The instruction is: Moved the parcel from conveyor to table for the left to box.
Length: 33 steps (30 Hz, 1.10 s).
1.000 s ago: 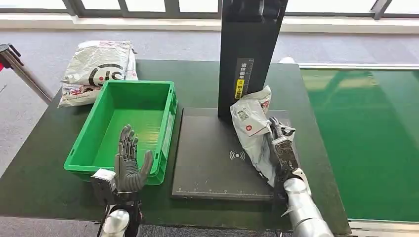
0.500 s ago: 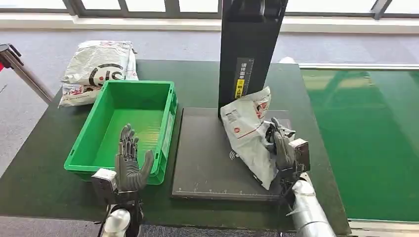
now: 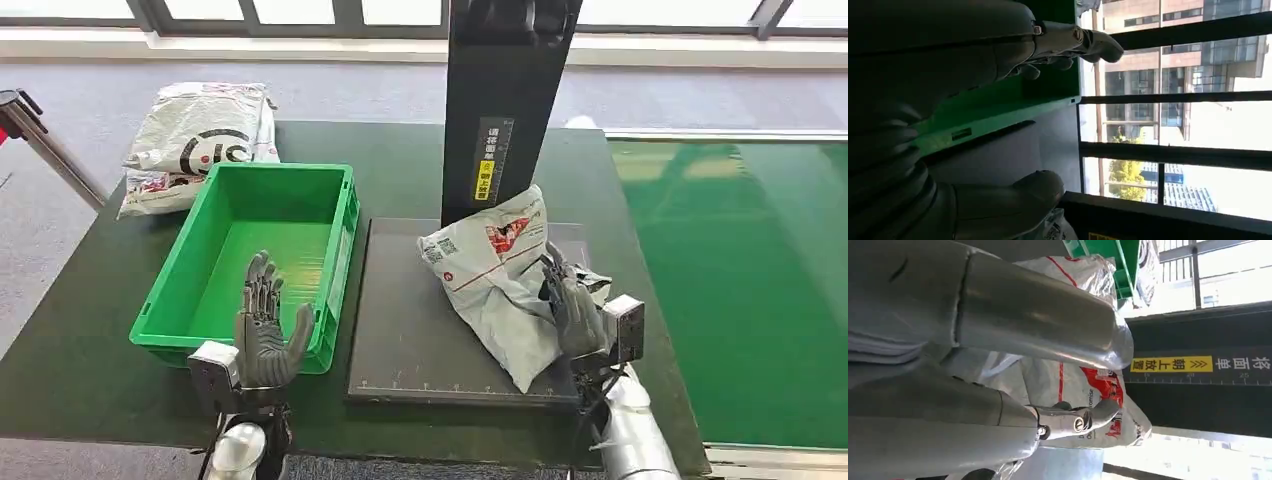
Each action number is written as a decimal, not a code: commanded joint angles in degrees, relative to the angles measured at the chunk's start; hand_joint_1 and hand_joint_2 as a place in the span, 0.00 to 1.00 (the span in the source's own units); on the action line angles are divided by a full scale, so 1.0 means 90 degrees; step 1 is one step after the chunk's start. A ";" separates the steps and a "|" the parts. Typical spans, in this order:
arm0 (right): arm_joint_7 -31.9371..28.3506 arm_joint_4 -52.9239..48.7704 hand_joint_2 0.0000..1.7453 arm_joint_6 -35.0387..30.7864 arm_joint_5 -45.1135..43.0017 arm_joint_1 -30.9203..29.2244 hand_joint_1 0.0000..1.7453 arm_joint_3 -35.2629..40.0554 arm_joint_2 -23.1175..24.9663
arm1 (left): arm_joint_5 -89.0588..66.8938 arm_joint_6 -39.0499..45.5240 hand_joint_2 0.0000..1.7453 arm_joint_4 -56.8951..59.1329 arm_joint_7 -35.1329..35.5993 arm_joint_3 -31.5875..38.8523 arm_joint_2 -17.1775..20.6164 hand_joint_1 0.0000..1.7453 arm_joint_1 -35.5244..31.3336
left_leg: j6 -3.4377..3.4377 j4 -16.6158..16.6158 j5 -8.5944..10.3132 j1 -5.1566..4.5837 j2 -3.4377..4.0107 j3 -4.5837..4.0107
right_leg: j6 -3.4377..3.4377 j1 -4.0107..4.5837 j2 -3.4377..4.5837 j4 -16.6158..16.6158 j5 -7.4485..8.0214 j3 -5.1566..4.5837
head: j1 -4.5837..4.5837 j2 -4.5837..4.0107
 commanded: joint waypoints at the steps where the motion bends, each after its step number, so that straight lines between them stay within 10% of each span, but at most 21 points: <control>1: 0.0019 0.0038 0.00 -0.0015 0.0014 -0.0031 0.00 0.0312 -0.0207 | 0.0014 -0.0012 1.00 0.0286 0.0027 -0.0086 -0.0005 0.00 -0.0313 | -0.0001 -0.0003 0.0000 0.0002 -0.0005 0.0004 | -0.0005 0.0003 -0.0011 -0.0005 -0.0001 0.0007 | 0.0000 0.0000; 14: 0.0019 -0.0696 0.00 -0.0299 -0.0548 0.0113 0.00 -0.0196 -0.0124 | -0.0138 -0.0085 1.00 0.0320 0.0027 -0.0180 -0.0009 0.00 -0.0431 | 0.0000 -0.0001 0.0002 -0.0001 -0.0010 -0.0003 | -0.0004 0.0000 -0.0015 0.0000 -0.0002 0.0001 | 0.0000 0.0000; 23: 0.0019 -0.3041 0.00 0.1392 -0.1506 0.0206 0.00 -0.1766 0.0982 | -0.1580 0.0574 1.00 0.2467 0.0027 -0.2511 -0.0048 0.00 -0.2352 | 0.0000 0.0006 0.0012 -0.0008 -0.0045 -0.0017 | -0.0004 -0.0007 -0.0052 0.0012 -0.0005 -0.0009 | 0.0000 0.0000; 29: 0.0019 -0.4108 0.00 -0.0962 -0.0938 0.0280 0.00 -0.1482 0.1324 | -0.1210 0.1549 1.00 0.5380 0.0704 -0.4245 -0.0500 0.00 -0.4403 | 0.0009 0.0008 0.0030 -0.0006 -0.0072 -0.0026 | -0.0001 -0.0004 -0.0083 0.0004 0.0007 -0.0001 | 0.0002 0.0000; 30: 0.0019 -0.4202 1.00 -0.1237 -0.0942 0.0362 0.00 -0.1374 0.1281 | -0.0868 0.1783 1.00 0.5672 0.1025 -0.4809 -0.0500 0.00 -0.4606 | 0.0009 0.0006 0.0029 -0.0003 -0.0047 -0.0022 | 0.0003 -0.0002 -0.0055 -0.0002 0.0017 0.0001 | 0.0000 0.0000; 33: 0.0019 -0.4220 1.00 -0.1368 -0.0959 0.0404 0.00 -0.1340 0.1252 | -0.0655 0.1902 1.00 0.5836 0.1171 -0.5158 -0.0500 0.00 -0.4693 | 0.0010 0.0004 0.0027 -0.0005 -0.0042 -0.0011 | 0.0002 -0.0004 -0.0044 -0.0005 0.0026 0.0003 | 0.0000 0.0000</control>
